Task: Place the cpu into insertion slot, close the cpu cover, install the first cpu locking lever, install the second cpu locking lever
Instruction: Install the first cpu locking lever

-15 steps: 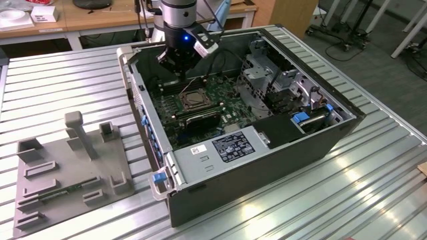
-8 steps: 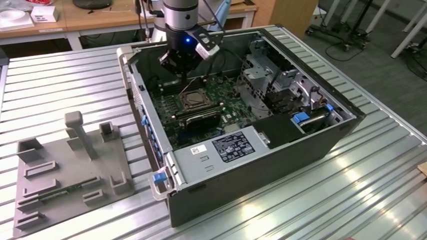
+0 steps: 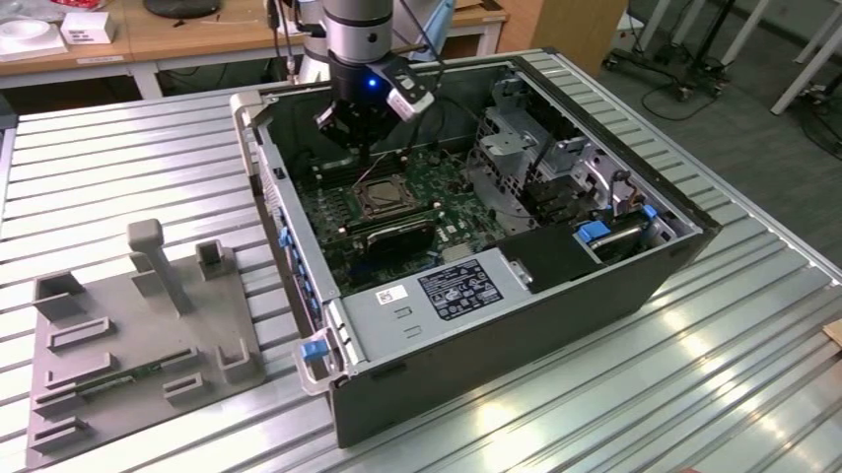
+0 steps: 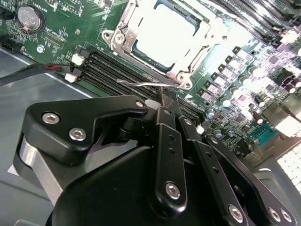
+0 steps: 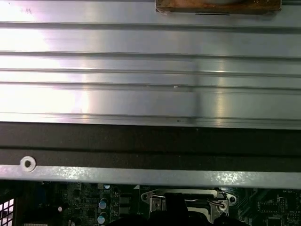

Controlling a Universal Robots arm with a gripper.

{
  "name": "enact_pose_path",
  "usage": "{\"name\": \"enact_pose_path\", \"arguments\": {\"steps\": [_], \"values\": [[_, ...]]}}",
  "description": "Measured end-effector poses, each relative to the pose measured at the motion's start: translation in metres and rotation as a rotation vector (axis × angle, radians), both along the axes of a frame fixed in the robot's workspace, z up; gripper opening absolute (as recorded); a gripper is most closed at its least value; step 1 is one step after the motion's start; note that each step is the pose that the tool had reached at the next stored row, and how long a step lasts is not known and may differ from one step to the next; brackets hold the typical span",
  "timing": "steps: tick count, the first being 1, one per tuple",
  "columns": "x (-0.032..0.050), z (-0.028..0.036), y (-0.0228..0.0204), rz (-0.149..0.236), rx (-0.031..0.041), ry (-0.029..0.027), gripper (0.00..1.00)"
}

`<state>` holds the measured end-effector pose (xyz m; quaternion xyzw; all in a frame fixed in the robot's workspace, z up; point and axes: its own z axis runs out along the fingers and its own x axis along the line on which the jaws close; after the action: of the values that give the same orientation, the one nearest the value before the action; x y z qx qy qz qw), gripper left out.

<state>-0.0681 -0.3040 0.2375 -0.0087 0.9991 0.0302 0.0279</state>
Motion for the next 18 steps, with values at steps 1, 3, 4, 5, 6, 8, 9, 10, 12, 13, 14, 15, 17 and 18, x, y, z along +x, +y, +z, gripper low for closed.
{"name": "enact_pose_path", "arguments": {"steps": [1,3,4,5,6,8,9,10,12,13,14,15,17,18], "values": [[0.0,0.0,0.0,0.0,0.0011,0.0,0.11],[0.0,0.0,0.0001,0.0,0.0016,0.0,0.11],[0.0,-0.0001,0.0,-0.001,0.0016,0.0,0.11],[0.0,-0.0003,0.0,-0.01,0.0017,0.0,0.11],[0.0001,-0.0006,0.0,-0.026,0.0017,-0.0001,0.11],[0.0,-0.0012,0.0,-0.058,0.0018,-0.0001,0.11],[0.0,-0.0015,0.0,-0.072,0.0022,0.0,0.11],[0.0,-0.0017,0.0,-0.086,0.0034,0.0001,0.11],[0.0,-0.002,0.0,-0.105,0.0134,0.0004,0.11],[0.0,-0.0021,0.0,-0.113,0.02,0.0008,0.11],[0.0,-0.0022,0.0,-0.121,0.0265,0.001,0.11],[0.0,-0.0022,0.0,-0.13,0.0317,0.0011,0.11],[0.0,-0.0022,0.0,-0.148,0.0373,0.0012,0.11],[0.0001,-0.0022,0.0,-0.153,0.0374,0.0013,0.11]]}}
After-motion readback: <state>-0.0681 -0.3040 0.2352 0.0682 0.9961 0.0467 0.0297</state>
